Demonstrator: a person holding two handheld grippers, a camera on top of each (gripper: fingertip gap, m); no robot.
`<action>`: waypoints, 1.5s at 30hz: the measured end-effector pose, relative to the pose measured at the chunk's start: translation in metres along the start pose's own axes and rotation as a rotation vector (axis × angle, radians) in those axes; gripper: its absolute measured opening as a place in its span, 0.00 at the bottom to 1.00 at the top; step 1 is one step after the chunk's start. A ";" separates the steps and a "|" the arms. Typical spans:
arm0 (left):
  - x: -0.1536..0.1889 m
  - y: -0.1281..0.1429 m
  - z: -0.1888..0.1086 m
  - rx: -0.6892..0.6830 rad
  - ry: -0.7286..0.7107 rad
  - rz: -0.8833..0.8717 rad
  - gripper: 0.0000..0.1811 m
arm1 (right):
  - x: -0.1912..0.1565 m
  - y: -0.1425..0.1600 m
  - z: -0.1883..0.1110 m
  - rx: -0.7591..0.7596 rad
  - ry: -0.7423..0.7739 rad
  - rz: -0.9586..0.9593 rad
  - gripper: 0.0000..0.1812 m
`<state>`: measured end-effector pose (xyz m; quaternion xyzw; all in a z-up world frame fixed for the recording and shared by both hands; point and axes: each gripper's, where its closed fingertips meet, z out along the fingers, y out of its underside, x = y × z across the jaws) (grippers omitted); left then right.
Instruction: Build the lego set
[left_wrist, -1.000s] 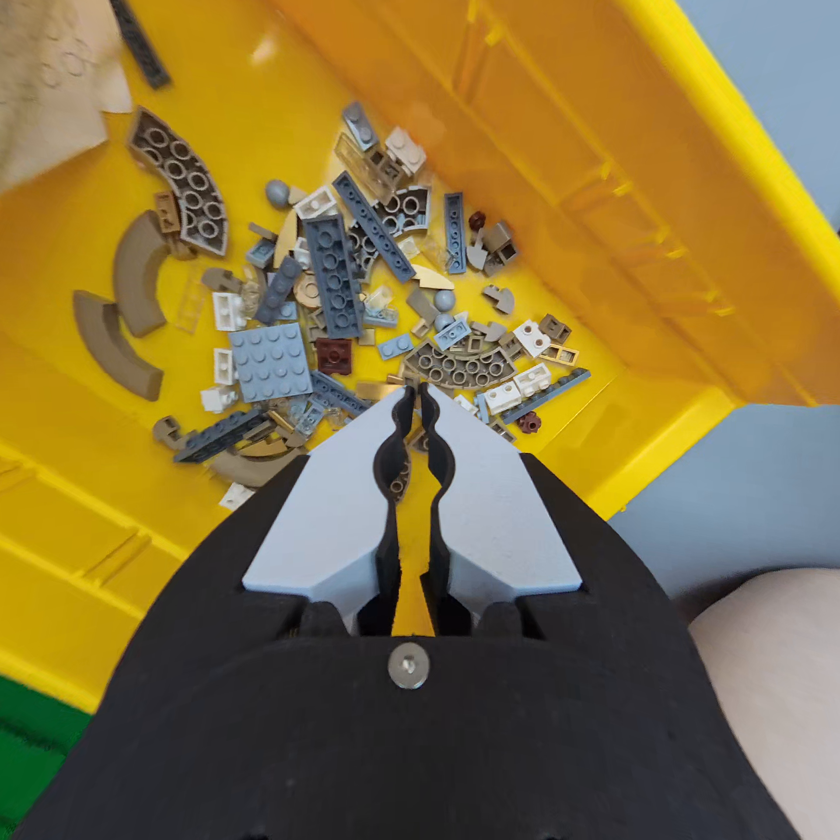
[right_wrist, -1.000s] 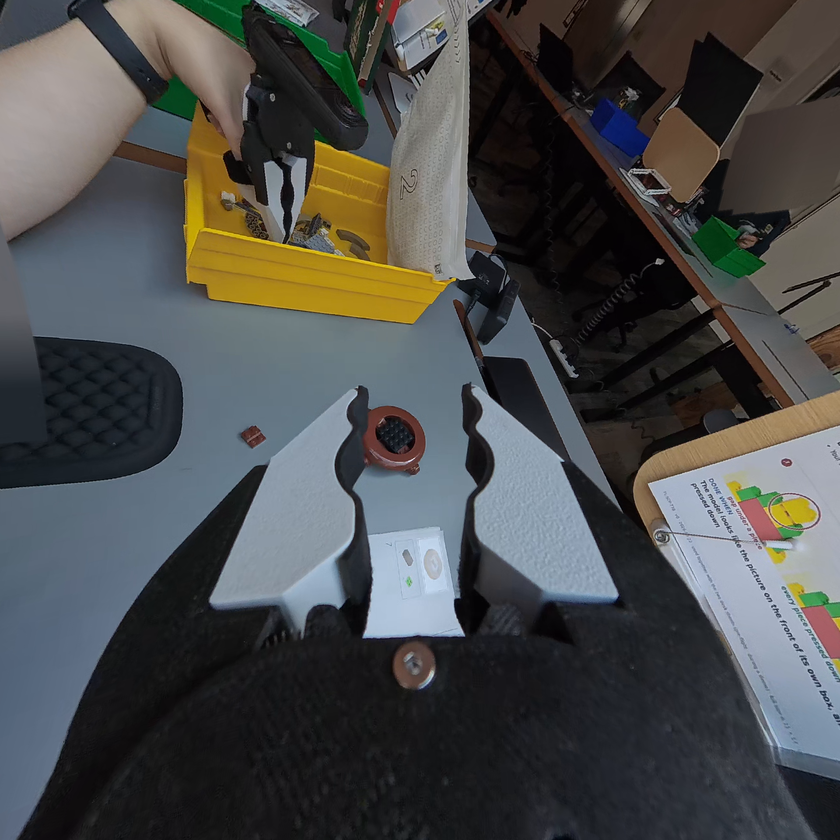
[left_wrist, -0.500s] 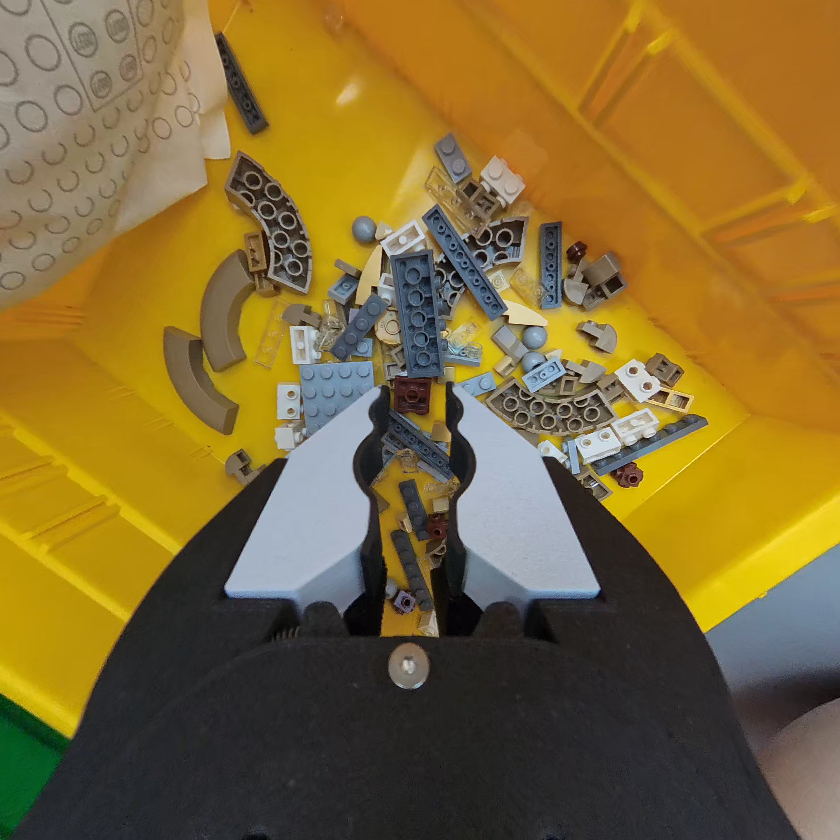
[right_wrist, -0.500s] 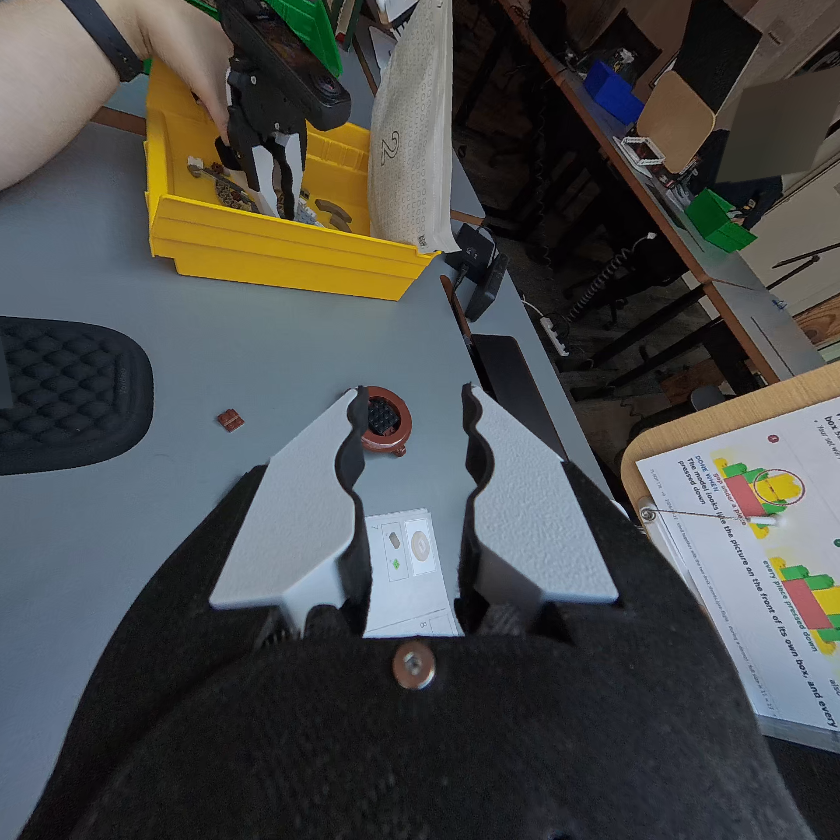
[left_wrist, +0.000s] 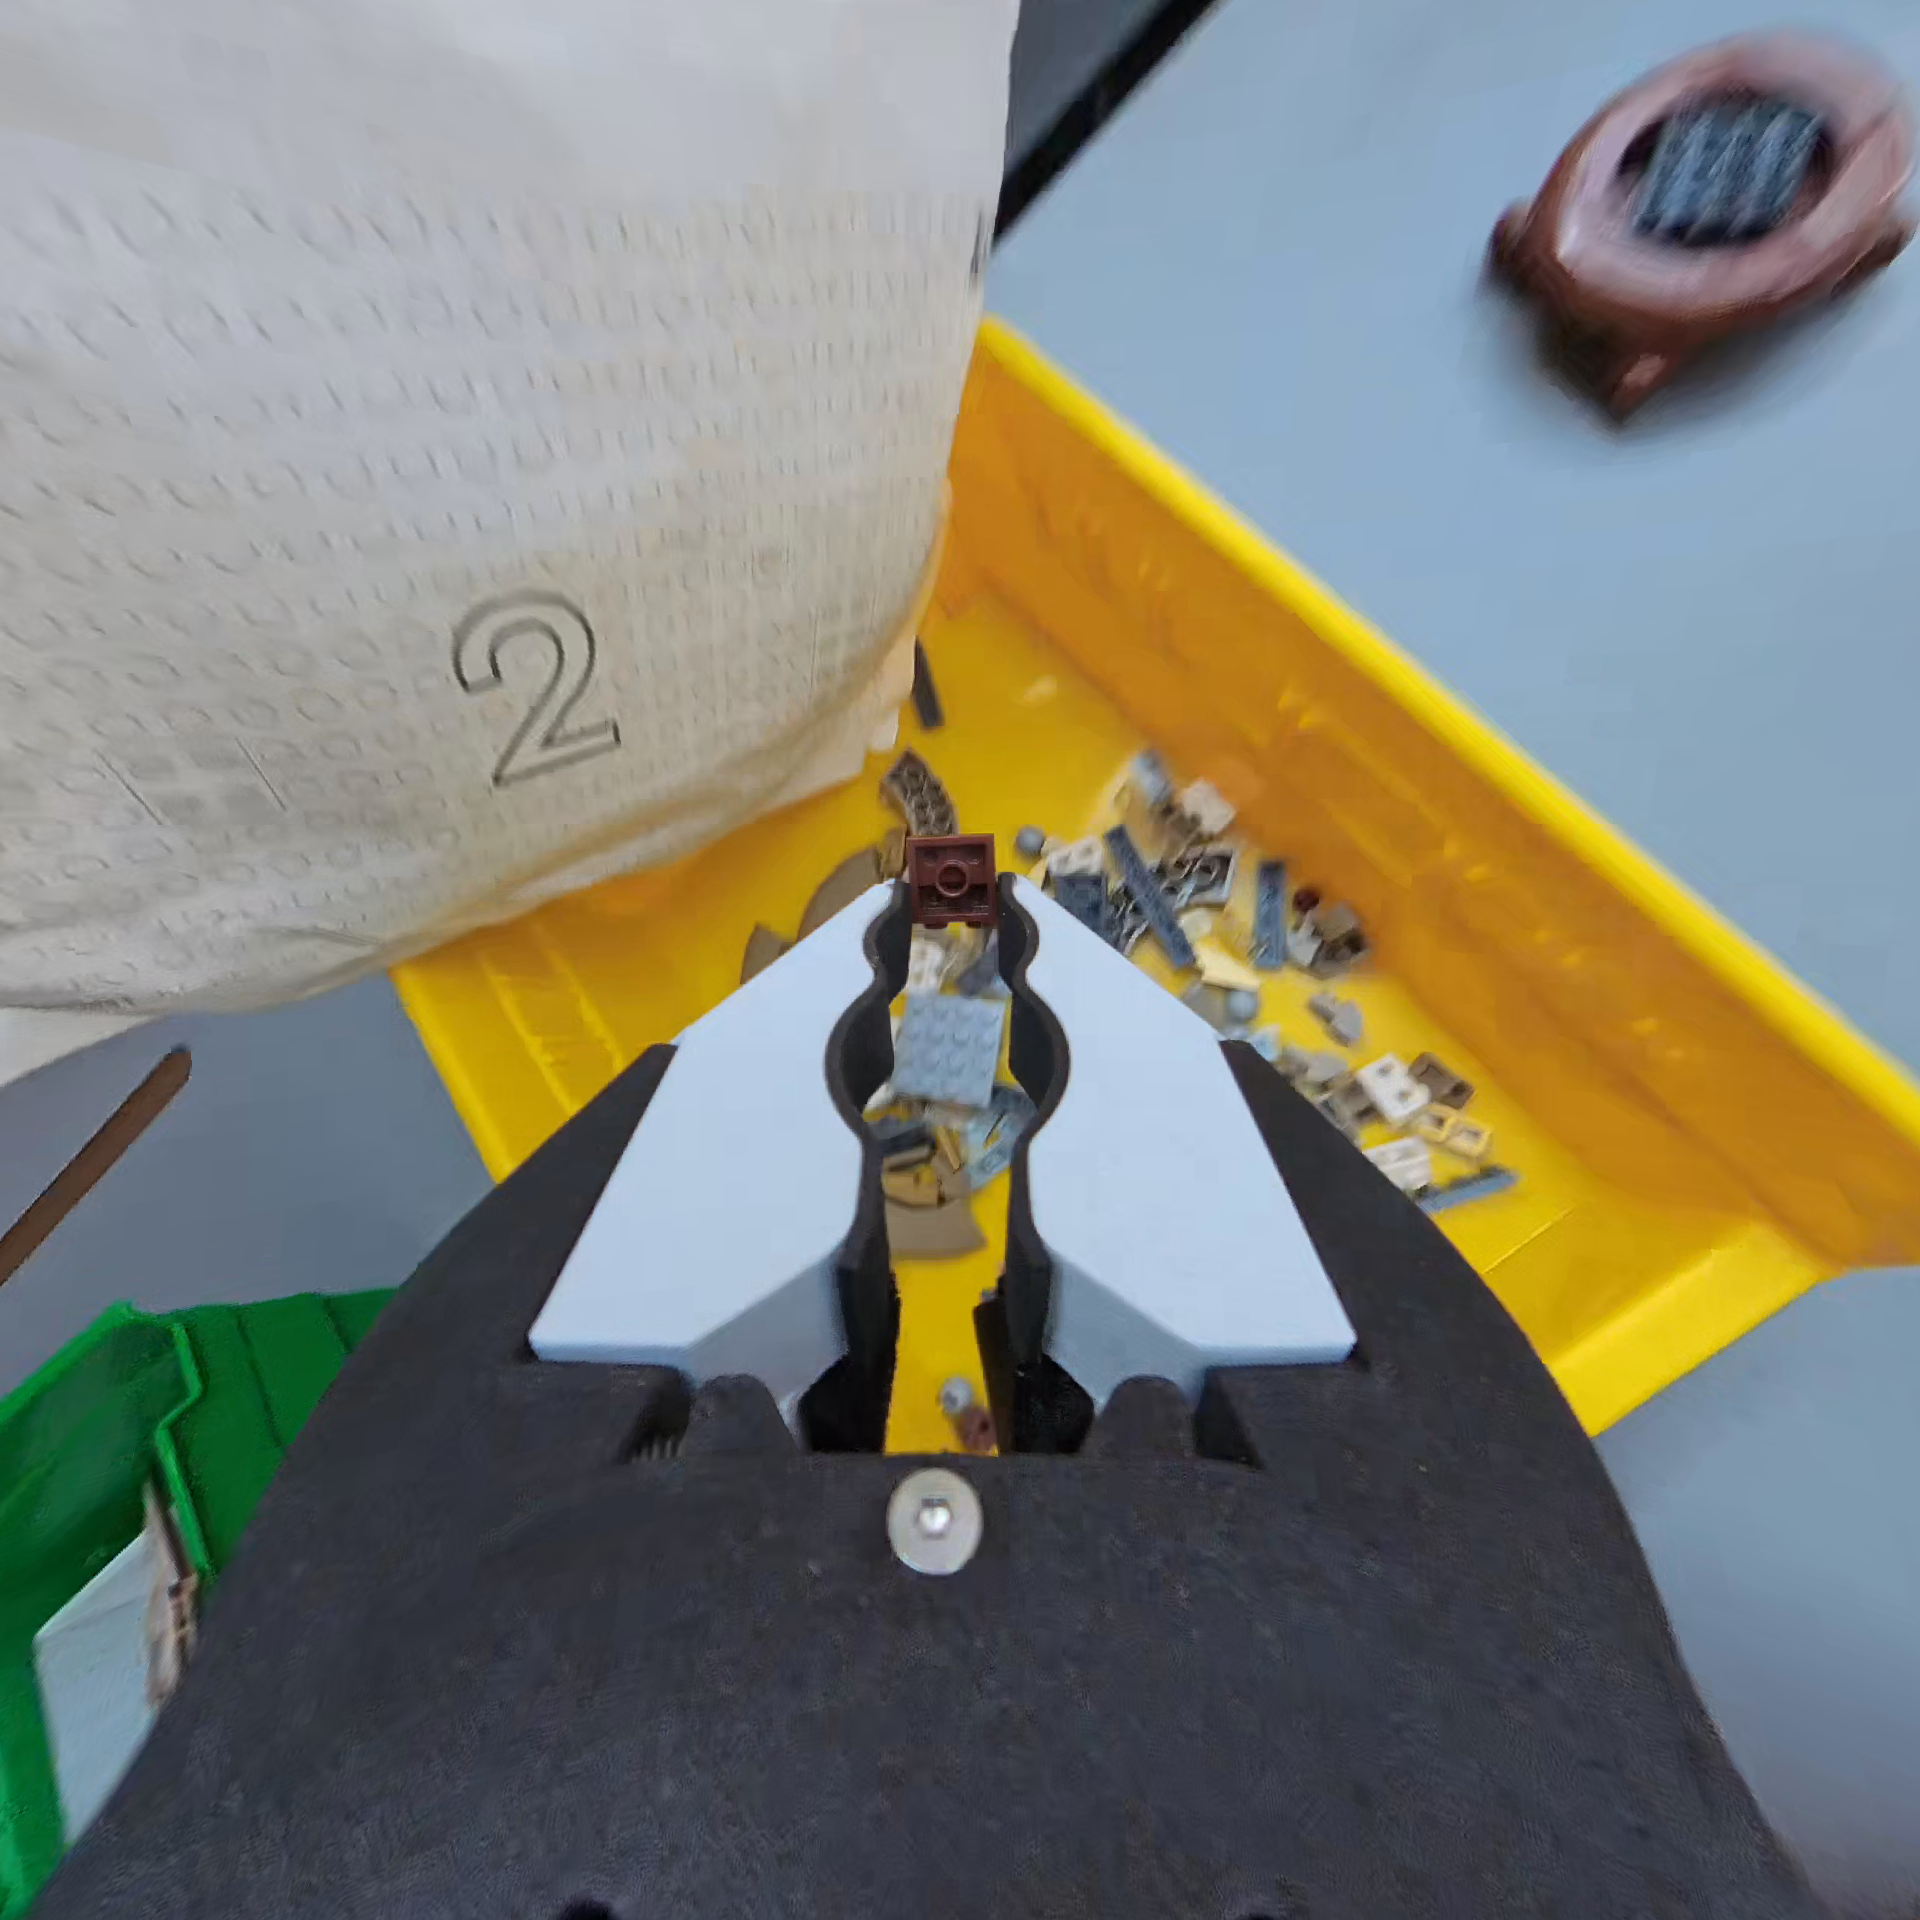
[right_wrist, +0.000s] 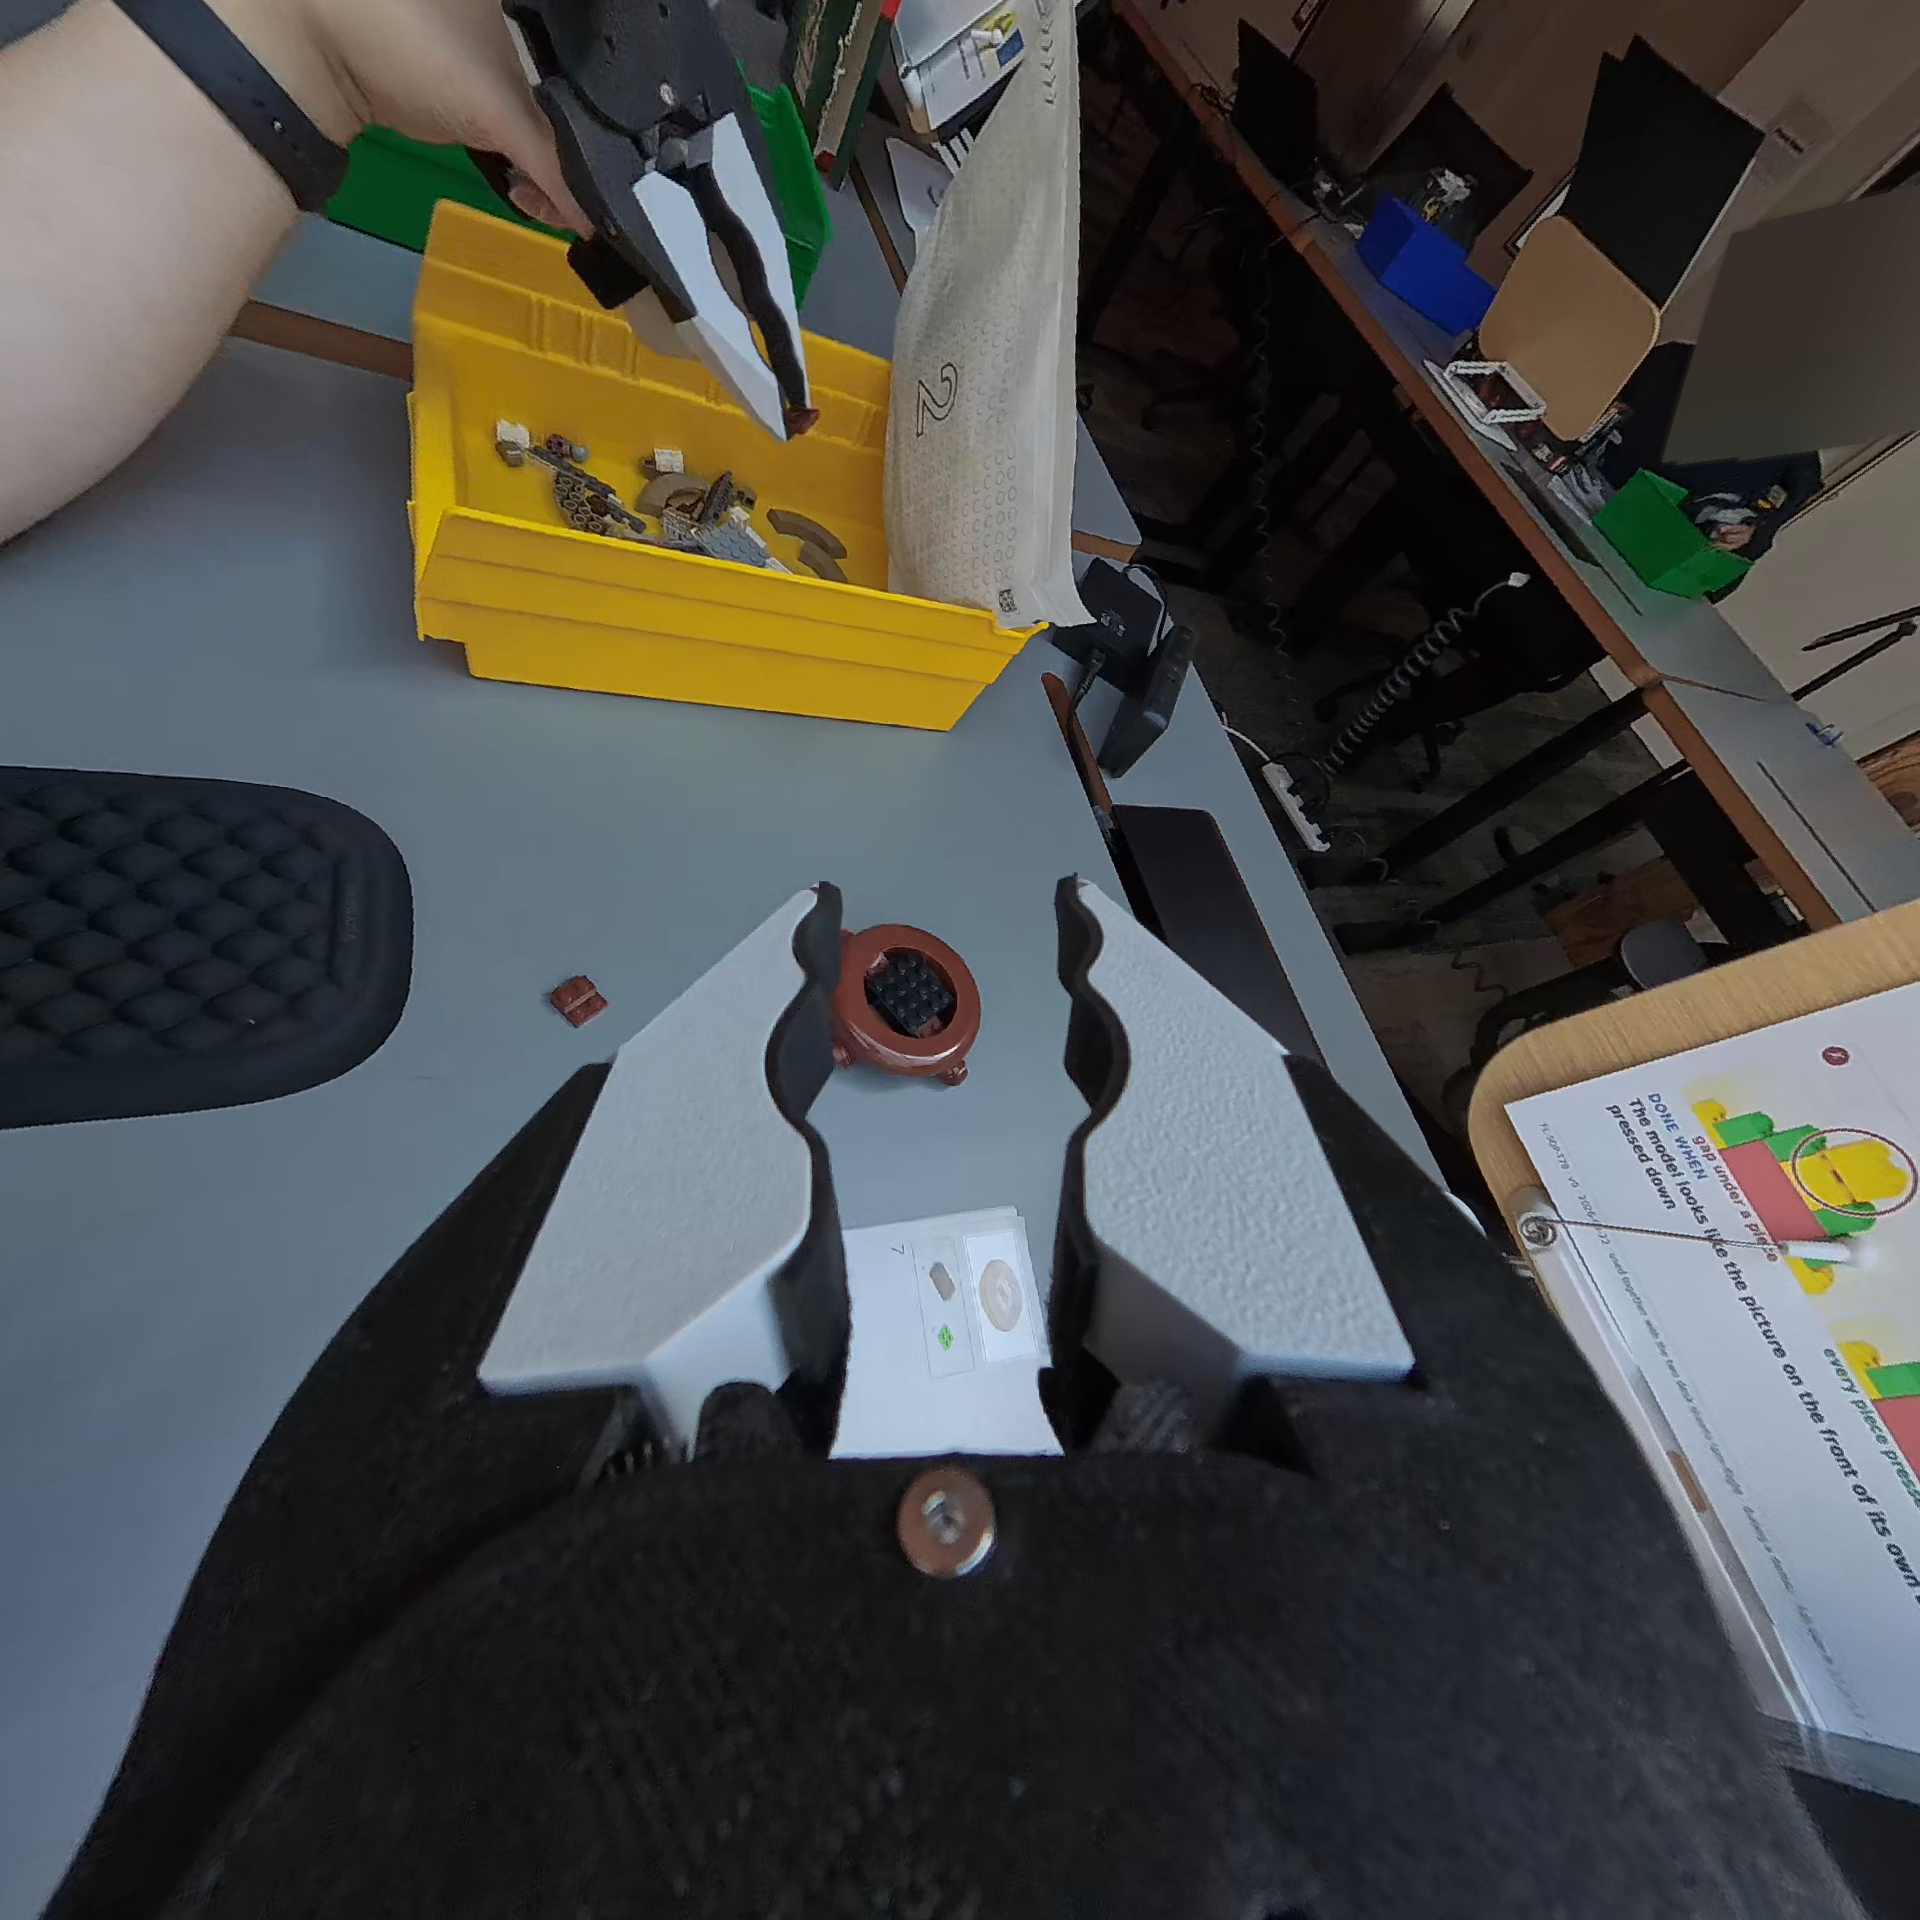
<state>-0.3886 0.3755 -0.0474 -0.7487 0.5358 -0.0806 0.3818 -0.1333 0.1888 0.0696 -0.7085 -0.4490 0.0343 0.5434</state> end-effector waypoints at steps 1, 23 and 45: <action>0.007 -0.023 -0.011 0.107 0.019 -0.022 0.08 | -0.004 -0.004 0.003 0.020 -0.007 0.008 0.23; 0.305 -0.165 -0.098 0.857 1.091 -0.923 0.08 | -0.145 0.006 -0.041 0.268 0.346 -0.106 0.28; 0.357 -0.187 -0.118 0.965 1.304 -0.939 0.08 | -0.129 -0.009 -0.083 0.311 0.583 -0.164 0.13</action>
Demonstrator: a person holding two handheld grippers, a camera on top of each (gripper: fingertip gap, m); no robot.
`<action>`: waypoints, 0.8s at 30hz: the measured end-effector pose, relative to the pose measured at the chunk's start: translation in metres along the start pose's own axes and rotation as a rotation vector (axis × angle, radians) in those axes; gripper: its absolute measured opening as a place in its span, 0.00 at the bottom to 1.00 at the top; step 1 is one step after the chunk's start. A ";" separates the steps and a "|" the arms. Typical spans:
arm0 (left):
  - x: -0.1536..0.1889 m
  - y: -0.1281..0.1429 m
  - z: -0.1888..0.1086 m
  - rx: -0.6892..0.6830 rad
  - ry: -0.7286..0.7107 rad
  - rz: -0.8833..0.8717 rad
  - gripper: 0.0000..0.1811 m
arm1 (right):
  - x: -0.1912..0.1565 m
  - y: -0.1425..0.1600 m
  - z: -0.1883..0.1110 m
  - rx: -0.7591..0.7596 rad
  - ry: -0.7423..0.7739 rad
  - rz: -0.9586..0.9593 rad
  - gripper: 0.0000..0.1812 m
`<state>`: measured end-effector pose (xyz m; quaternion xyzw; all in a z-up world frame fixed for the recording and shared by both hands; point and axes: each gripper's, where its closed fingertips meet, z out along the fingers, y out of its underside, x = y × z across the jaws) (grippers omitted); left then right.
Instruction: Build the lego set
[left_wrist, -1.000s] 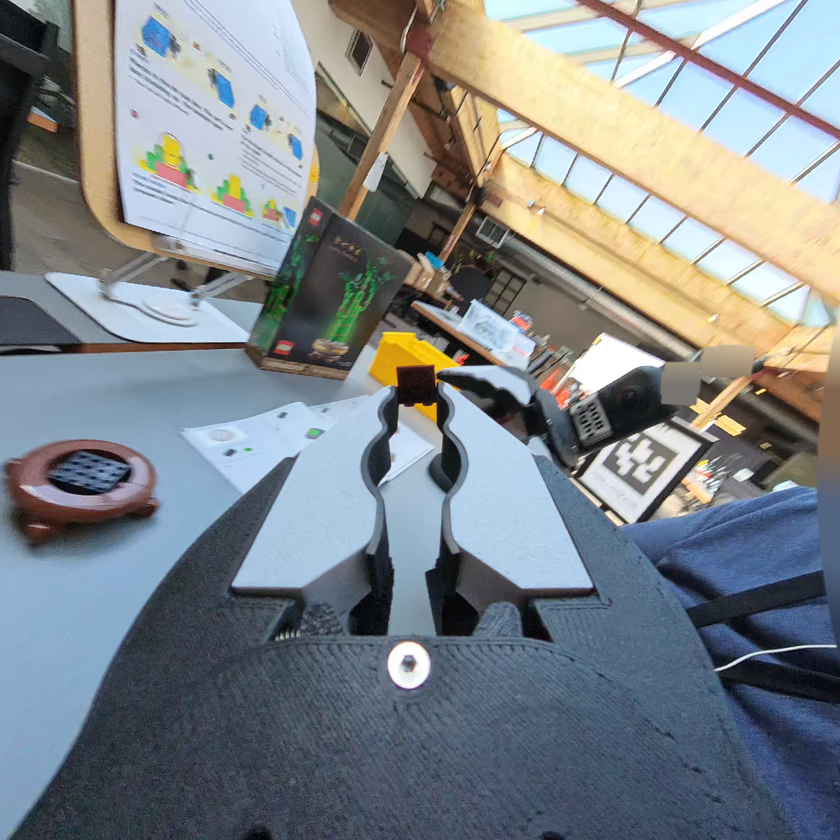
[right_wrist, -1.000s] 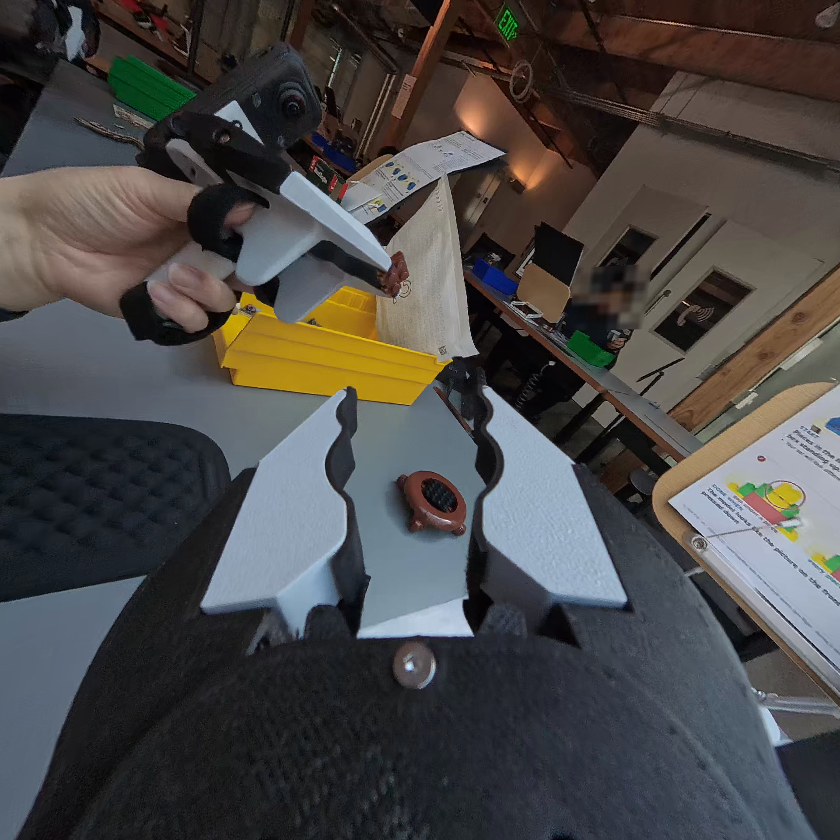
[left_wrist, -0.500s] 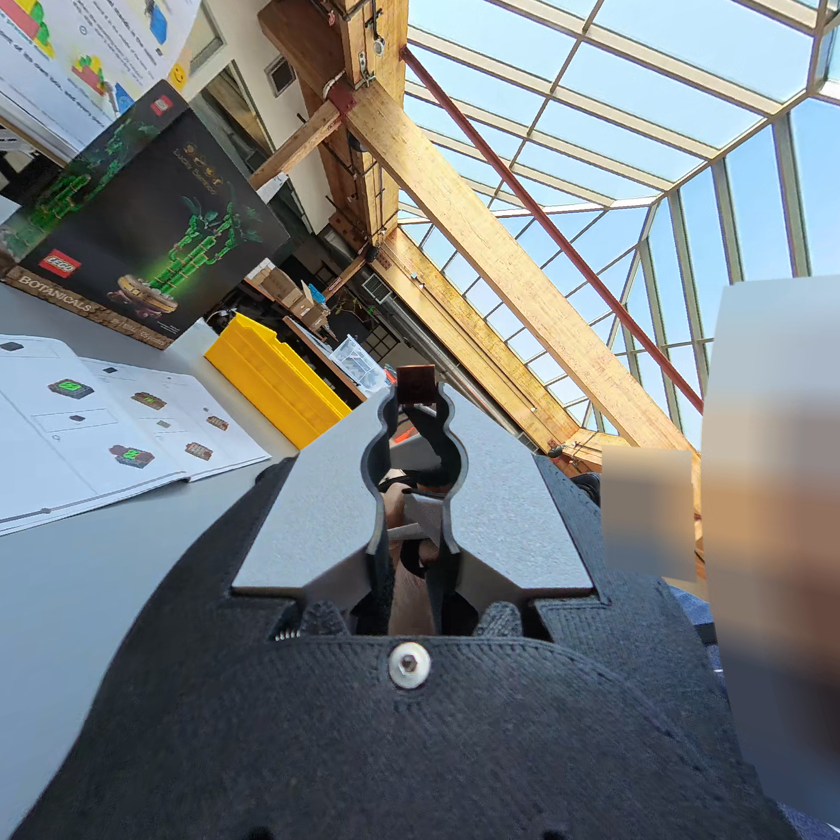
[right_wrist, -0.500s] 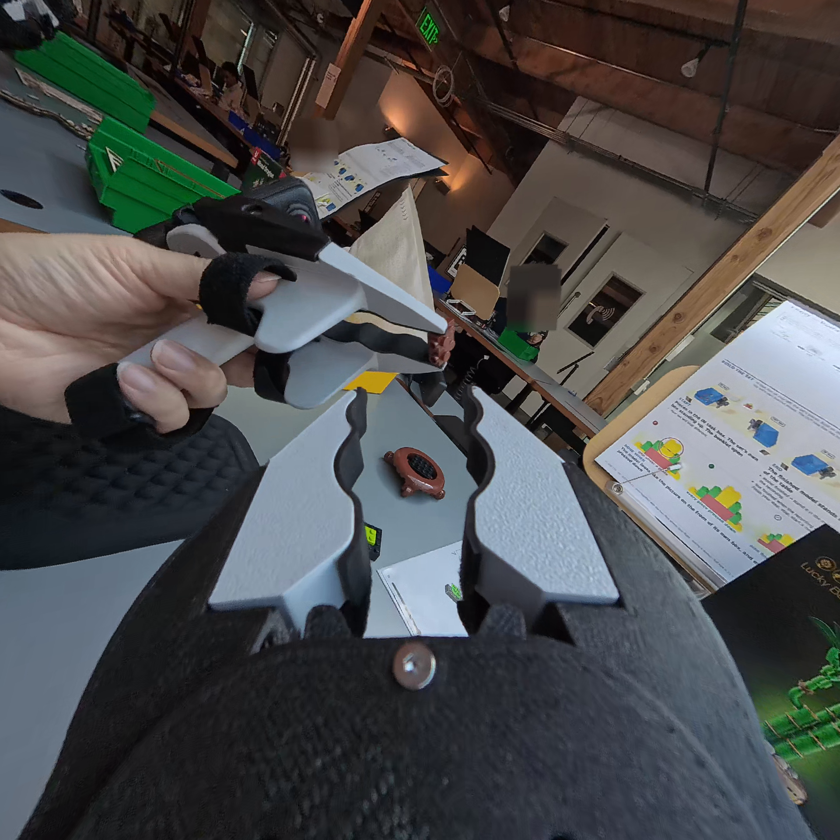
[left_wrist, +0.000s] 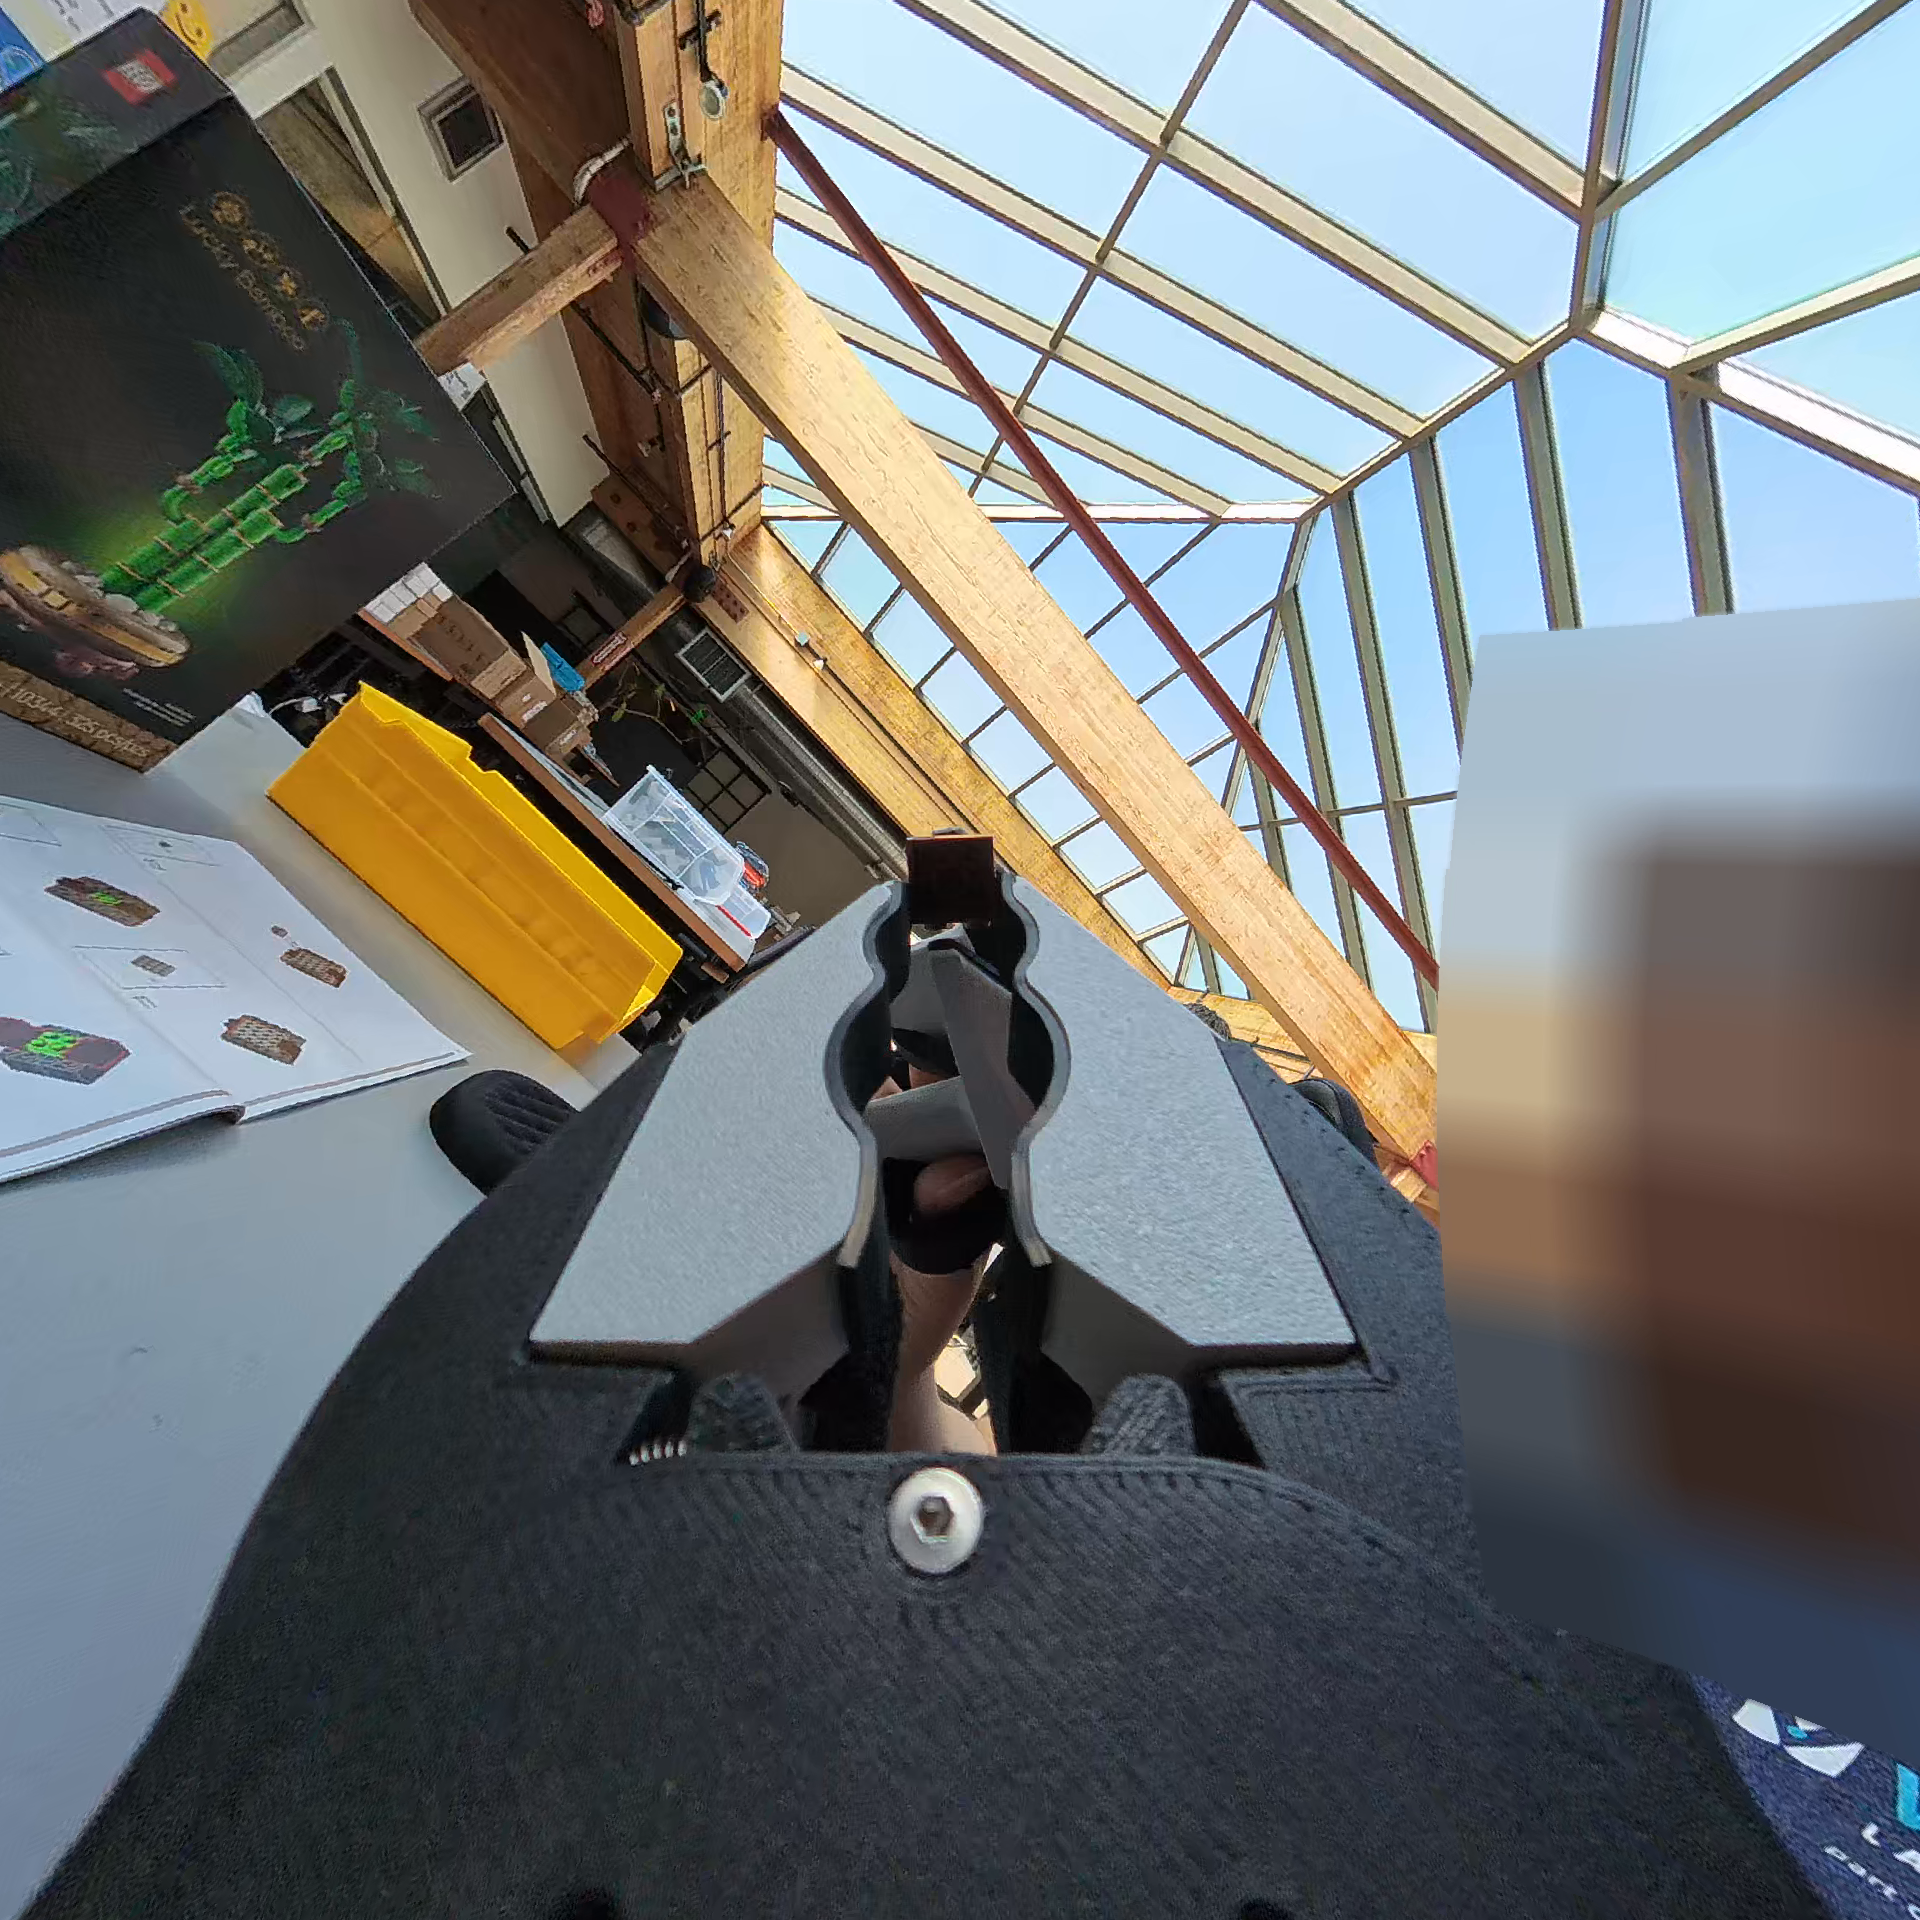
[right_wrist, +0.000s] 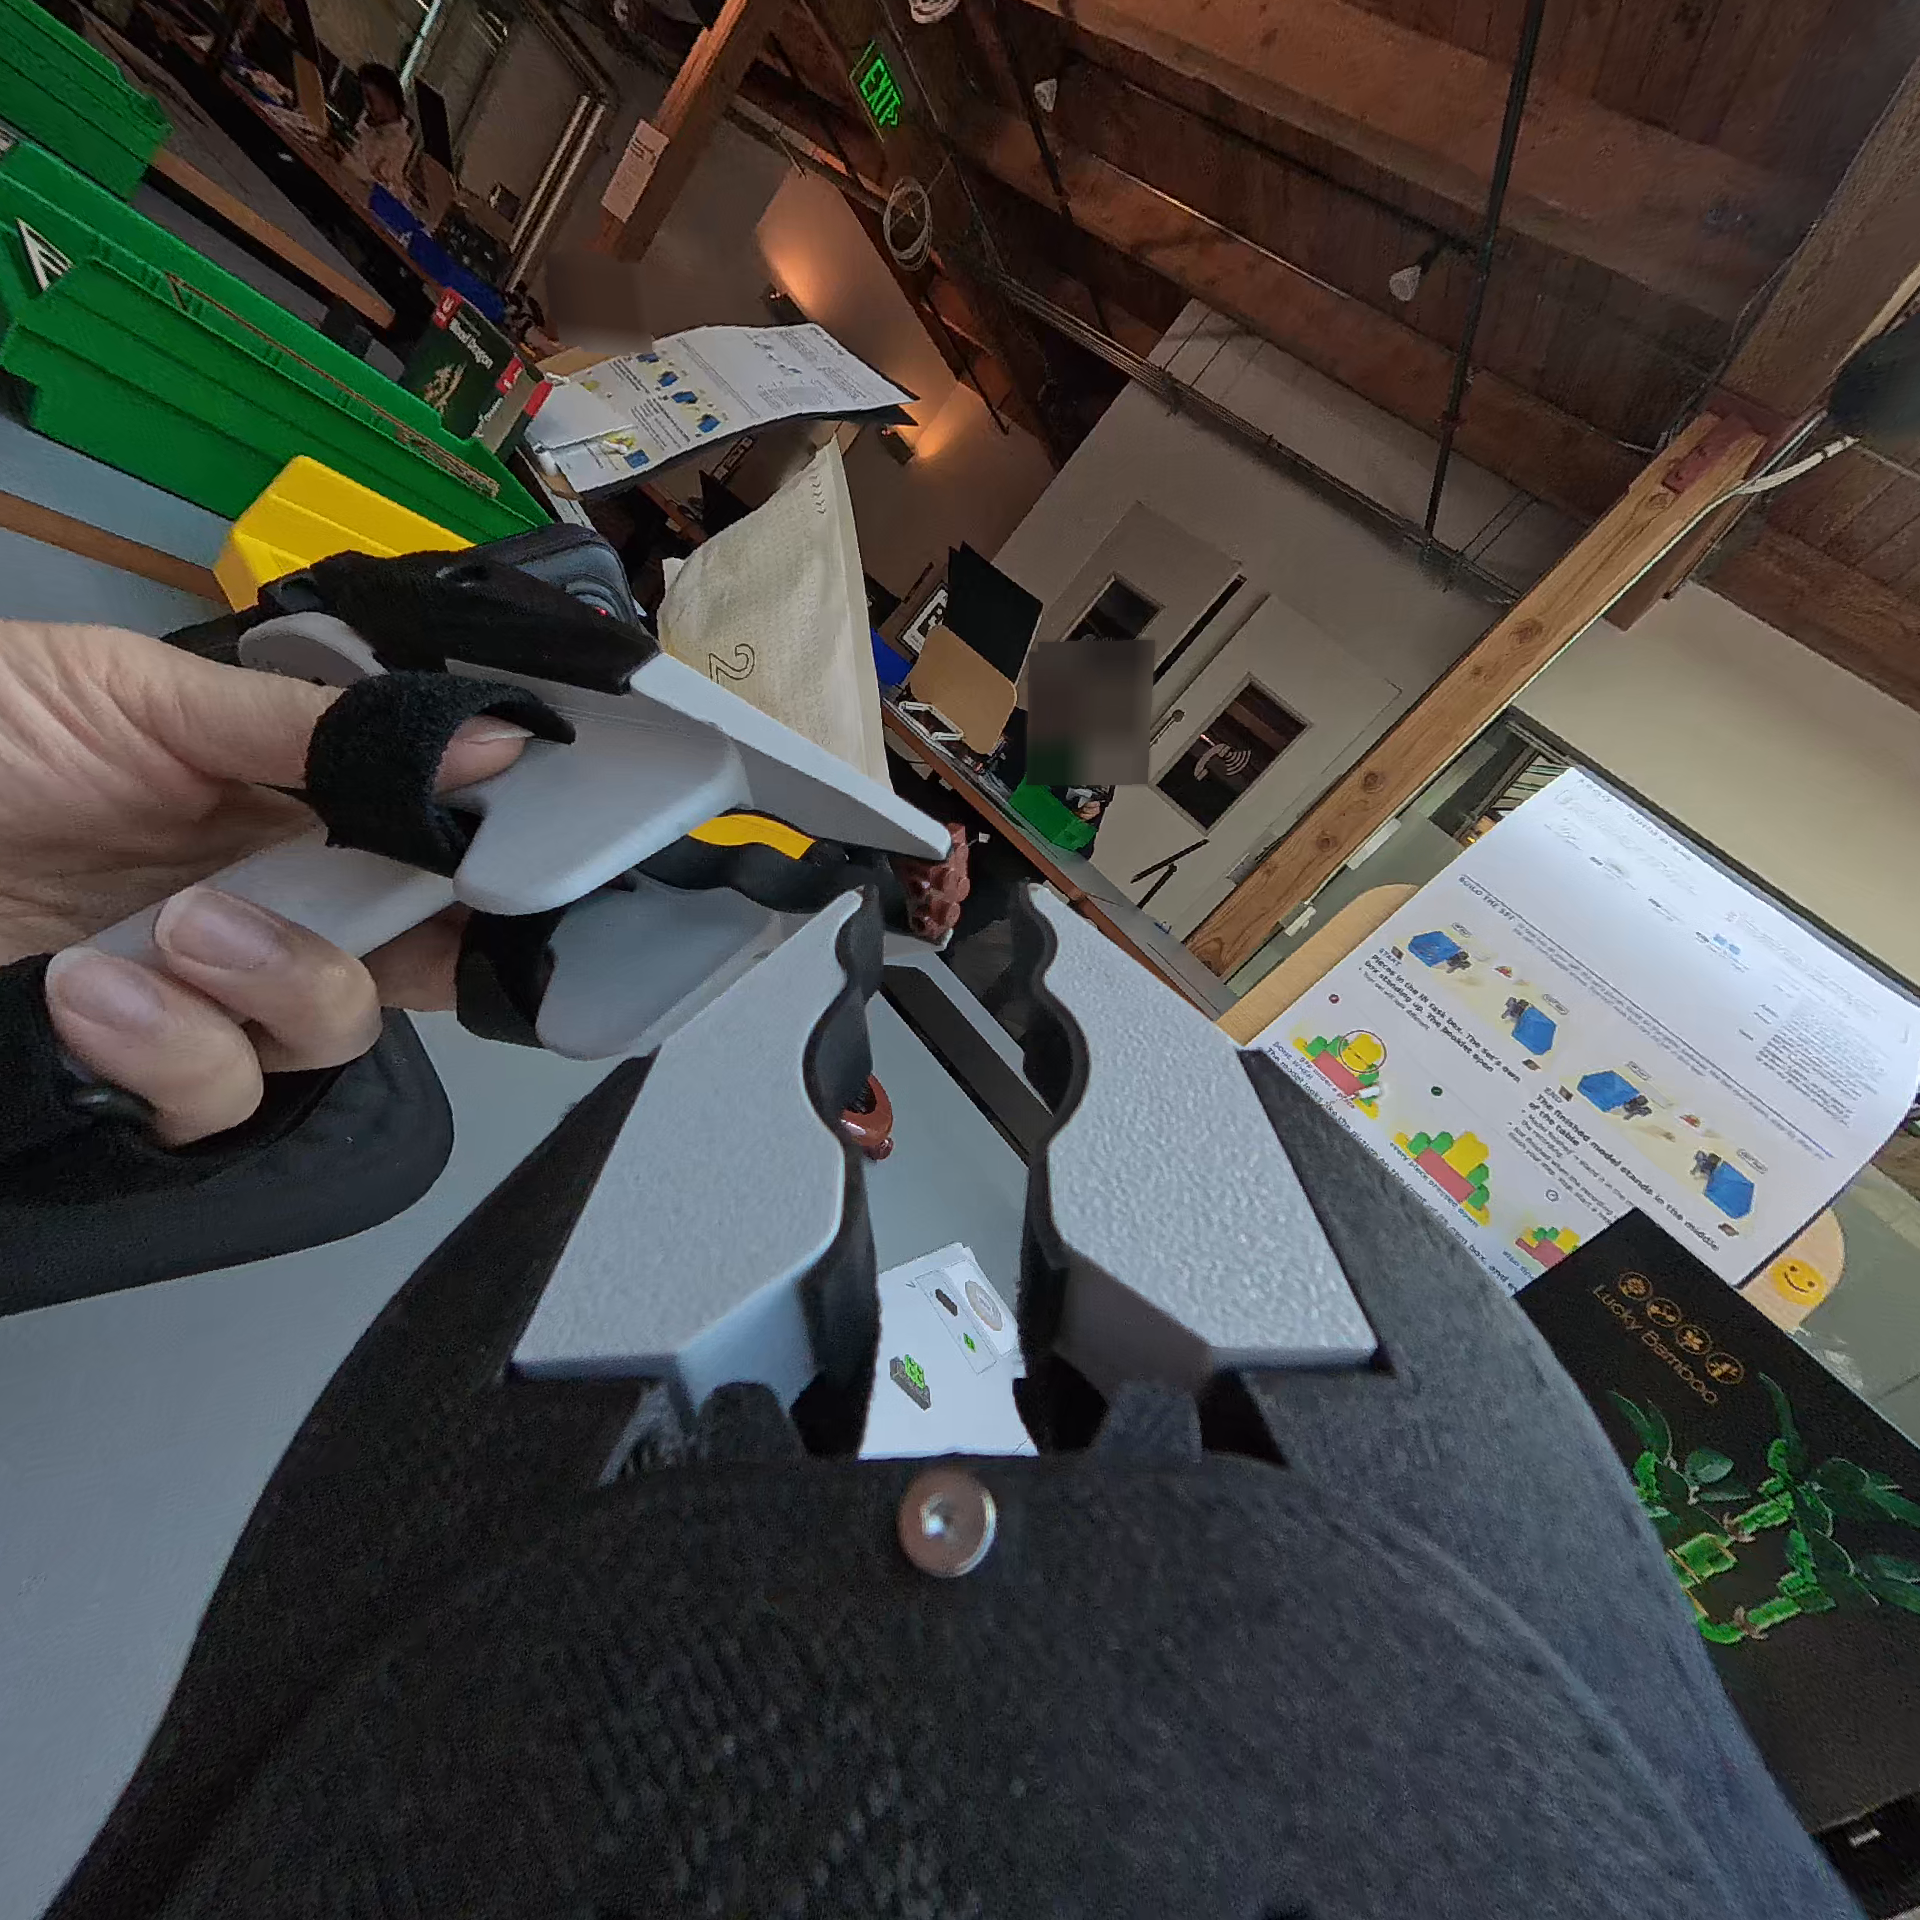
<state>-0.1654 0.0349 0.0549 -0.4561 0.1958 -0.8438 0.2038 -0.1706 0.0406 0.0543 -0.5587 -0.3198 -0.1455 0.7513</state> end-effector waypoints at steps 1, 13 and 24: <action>-0.002 0.001 -0.001 -0.002 0.001 -0.003 0.08 | -0.001 0.001 0.001 0.002 0.001 -0.008 0.12; -0.012 0.015 -0.011 -0.045 0.007 -0.040 0.07 | -0.019 0.009 -0.004 0.025 -0.053 -0.057 0.05; 0.007 0.037 -0.019 -0.300 0.064 0.050 0.13 | -0.036 -0.007 -0.029 0.151 -0.287 0.017 0.05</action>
